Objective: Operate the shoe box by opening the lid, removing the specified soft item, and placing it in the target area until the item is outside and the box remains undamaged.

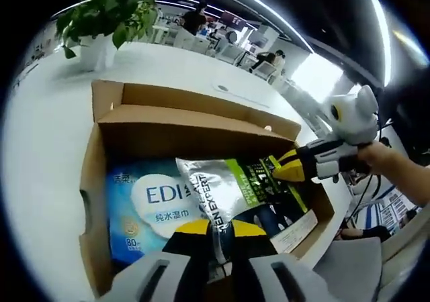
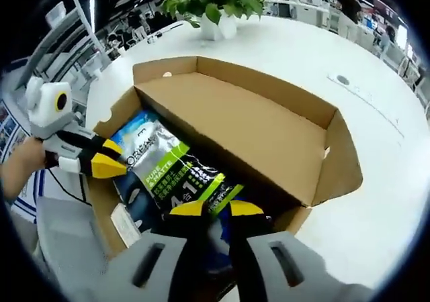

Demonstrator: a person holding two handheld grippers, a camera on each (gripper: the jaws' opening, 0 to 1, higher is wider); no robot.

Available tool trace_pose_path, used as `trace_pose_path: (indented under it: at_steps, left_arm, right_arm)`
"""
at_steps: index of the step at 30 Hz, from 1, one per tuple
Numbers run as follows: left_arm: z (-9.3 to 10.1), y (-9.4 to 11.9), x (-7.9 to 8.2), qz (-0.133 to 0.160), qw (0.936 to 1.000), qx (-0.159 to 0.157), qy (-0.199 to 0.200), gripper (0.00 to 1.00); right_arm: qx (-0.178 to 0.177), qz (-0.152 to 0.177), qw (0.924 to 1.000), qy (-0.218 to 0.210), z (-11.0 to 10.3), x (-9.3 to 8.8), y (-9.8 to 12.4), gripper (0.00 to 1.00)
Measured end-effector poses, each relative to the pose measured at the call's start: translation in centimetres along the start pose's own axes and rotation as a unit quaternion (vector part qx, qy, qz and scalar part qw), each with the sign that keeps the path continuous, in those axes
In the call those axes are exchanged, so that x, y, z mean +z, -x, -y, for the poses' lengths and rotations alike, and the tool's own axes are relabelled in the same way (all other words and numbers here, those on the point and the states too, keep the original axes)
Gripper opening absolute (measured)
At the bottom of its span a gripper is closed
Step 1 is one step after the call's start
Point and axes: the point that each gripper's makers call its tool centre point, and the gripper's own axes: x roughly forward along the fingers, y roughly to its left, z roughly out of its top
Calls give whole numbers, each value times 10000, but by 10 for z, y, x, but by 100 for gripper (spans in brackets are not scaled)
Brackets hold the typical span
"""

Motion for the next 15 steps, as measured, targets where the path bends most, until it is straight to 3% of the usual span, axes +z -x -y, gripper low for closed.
trace_pose_path:
  at_steps: [1, 4, 15]
  left_arm:
    - [-1, 0, 0, 7, 10000, 26, -13, 6]
    - [-4, 0, 2, 61, 9999, 106, -5, 1]
    - [0, 8, 11, 143, 9998, 161, -26, 0]
  right_arm:
    - [-33, 109, 9998, 167, 1, 3, 1, 7]
    - [-23, 173, 9998, -69, -3, 1, 1, 5]
    - [-48, 406, 9990, -198, -12, 7, 12, 0]
